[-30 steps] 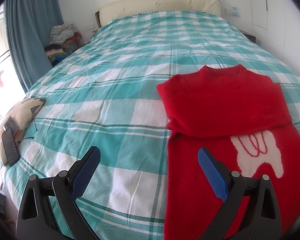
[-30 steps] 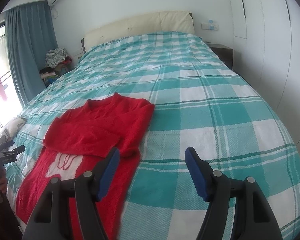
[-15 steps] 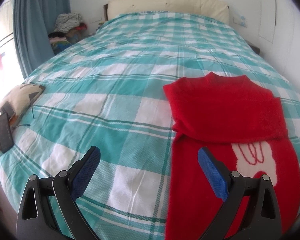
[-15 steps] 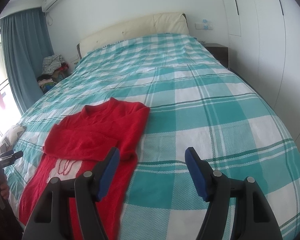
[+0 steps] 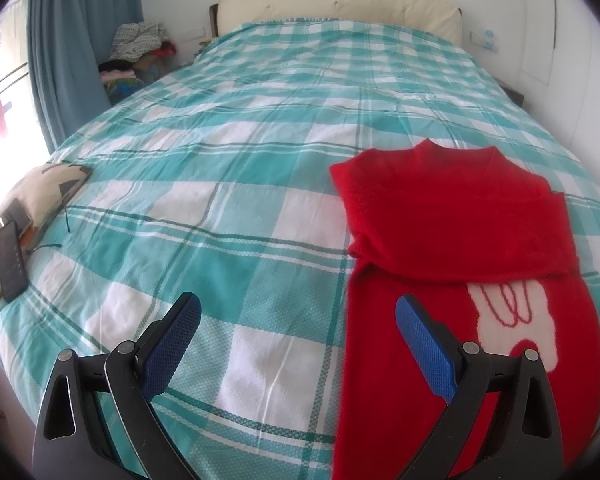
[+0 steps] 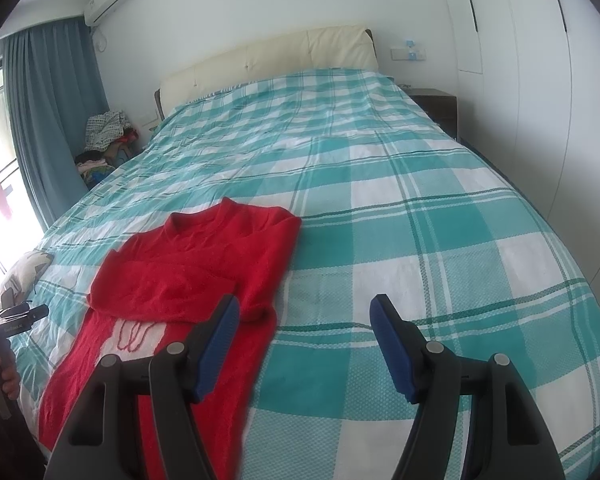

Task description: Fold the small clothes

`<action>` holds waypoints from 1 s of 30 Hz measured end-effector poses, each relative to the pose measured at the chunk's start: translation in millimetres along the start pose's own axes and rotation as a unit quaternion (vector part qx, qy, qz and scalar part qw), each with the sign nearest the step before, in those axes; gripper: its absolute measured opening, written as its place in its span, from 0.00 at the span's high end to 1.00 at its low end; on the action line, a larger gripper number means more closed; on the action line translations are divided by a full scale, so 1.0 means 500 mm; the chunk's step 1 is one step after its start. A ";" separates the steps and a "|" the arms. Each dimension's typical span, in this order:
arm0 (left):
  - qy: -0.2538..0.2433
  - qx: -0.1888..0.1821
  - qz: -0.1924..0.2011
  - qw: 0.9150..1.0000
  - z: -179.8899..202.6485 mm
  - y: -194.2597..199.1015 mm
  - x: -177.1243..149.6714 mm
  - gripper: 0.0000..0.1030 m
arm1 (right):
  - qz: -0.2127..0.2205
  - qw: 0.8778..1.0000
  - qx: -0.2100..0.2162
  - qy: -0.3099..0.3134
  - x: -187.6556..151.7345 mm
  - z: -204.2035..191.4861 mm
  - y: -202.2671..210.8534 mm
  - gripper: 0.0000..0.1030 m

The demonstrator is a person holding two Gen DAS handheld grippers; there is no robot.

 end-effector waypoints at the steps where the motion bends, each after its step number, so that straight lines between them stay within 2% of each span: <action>1: 0.001 0.000 0.000 1.000 -0.001 0.000 0.000 0.04 | 0.000 1.000 0.000 0.000 0.000 0.000 0.000 0.35; 30: 0.003 0.002 -0.002 1.000 -0.008 0.001 -0.002 0.04 | -0.002 1.000 0.000 0.001 0.000 -0.002 0.001 0.35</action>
Point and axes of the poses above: each gripper's, at about its wrist camera, not at the fingertips, and y roughly against the way its jaws point, z to its right, x to its top, the point moved 6 cm from there along -y, roughly the way its jaws point
